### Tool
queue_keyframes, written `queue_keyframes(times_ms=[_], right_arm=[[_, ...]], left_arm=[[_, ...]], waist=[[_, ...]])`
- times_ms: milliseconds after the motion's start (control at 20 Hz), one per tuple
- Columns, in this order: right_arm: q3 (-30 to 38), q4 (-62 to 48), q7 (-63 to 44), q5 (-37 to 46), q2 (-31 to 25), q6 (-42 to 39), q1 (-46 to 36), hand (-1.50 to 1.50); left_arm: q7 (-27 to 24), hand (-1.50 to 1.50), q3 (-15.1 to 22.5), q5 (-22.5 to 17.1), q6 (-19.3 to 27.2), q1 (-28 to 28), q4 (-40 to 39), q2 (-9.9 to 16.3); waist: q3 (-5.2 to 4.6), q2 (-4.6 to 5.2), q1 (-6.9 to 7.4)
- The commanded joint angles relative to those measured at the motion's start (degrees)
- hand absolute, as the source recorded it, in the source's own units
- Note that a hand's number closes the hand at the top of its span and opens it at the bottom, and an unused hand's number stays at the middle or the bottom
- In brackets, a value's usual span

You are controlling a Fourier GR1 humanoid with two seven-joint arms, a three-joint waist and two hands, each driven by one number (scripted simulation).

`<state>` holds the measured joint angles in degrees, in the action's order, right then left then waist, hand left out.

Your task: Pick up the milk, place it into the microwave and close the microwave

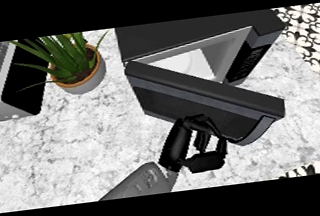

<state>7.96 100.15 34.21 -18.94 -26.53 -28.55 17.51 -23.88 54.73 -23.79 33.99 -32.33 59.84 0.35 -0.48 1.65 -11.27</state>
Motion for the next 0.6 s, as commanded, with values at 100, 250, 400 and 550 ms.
queue_keyframes(times_ms=[100, 250, 400, 550], right_arm=[[2.2, 3.0, -1.4, -2.4, -3.8, -2.0, -1.2, -1.50], [3.0, 3.3, -2.2, -4.3, -3.9, -1.3, -3.0, -1.50], [4.8, 3.7, -3.0, -5.0, -6.4, -1.9, -4.2, -1.50], [10.8, 4.8, -1.6, -0.1, -9.8, 2.5, -7.2, -1.50]], left_arm=[[-1.5, 1.50, -2.3, -6.3, 8.0, -4.2, -0.2, -0.3], [-0.4, -1.50, -3.6, -8.9, 8.9, -8.1, -2.3, -0.3], [-0.2, -1.50, -3.0, -10.8, 11.7, -9.5, -3.5, -0.3], [1.4, -1.50, -4.7, -13.1, 12.8, -11.3, -5.7, -0.3]], waist=[[-0.02, 0.21, -1.82], [0.09, 0.96, -2.51], [0.10, 1.00, -3.53], [0.04, 1.02, -5.08]])
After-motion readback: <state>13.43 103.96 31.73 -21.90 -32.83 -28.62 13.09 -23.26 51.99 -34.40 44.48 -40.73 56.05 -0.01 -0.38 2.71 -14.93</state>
